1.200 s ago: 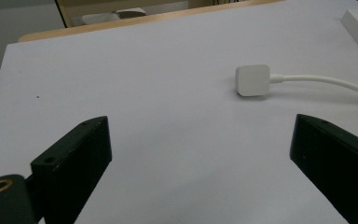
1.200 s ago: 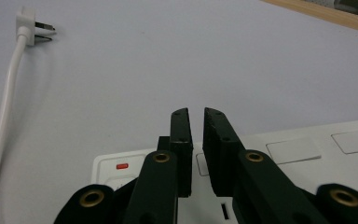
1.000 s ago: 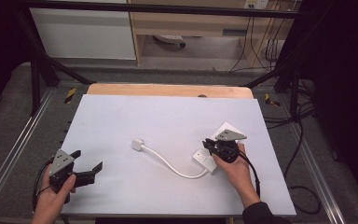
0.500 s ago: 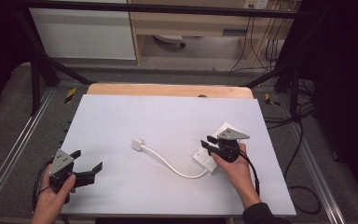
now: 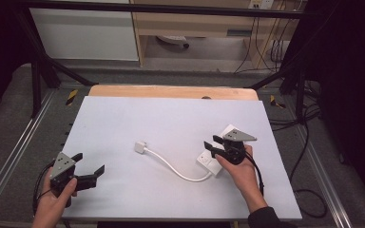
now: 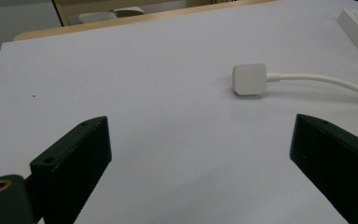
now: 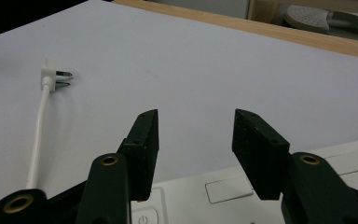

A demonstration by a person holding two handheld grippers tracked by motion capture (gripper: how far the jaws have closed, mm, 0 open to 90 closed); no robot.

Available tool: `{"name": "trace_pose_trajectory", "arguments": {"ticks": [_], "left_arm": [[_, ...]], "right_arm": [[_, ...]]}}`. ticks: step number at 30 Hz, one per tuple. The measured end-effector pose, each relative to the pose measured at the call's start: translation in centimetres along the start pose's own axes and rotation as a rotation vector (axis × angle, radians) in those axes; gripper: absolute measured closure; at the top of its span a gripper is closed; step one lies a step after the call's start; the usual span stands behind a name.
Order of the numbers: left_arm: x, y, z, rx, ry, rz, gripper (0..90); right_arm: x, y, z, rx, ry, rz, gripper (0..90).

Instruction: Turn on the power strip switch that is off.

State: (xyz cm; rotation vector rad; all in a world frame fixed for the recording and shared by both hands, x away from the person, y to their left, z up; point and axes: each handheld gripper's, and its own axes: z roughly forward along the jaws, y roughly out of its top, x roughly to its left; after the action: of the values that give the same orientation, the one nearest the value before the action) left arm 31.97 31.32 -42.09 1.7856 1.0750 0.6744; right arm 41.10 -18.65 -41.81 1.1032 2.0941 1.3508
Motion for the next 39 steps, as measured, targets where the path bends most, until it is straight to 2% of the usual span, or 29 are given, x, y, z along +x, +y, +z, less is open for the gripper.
{"name": "trace_pose_trajectory", "arguments": {"ticks": [9,17,20,26,33,39], "left_arm": [[0.0,0.0,0.0,-0.001,-0.001,0.0,5.7],[-0.1,0.0,-0.1,-0.008,-0.007,0.001,5.6],[-0.1,0.0,-0.1,-0.007,-0.008,-0.001,5.6],[-0.1,0.0,-0.2,-0.007,-0.01,-0.003,5.6],[-0.1,0.1,-0.2,-0.009,-0.014,-0.005,5.6],[-0.1,0.0,-0.3,-0.008,-0.017,-0.004,5.6]], "right_arm": [[0.1,0.3,-0.2,-0.011,0.004,-0.001,43.1],[0.1,1.0,-0.5,-0.019,-0.036,0.034,13.2],[0.2,1.2,-0.8,-0.022,-0.052,0.044,8.7],[0.3,1.8,-1.4,-0.053,-0.062,0.053,5.7],[0.3,1.8,-1.6,-0.076,-0.108,0.046,4.8],[0.0,2.4,-2.3,-0.093,-0.12,0.049,4.3]]}}
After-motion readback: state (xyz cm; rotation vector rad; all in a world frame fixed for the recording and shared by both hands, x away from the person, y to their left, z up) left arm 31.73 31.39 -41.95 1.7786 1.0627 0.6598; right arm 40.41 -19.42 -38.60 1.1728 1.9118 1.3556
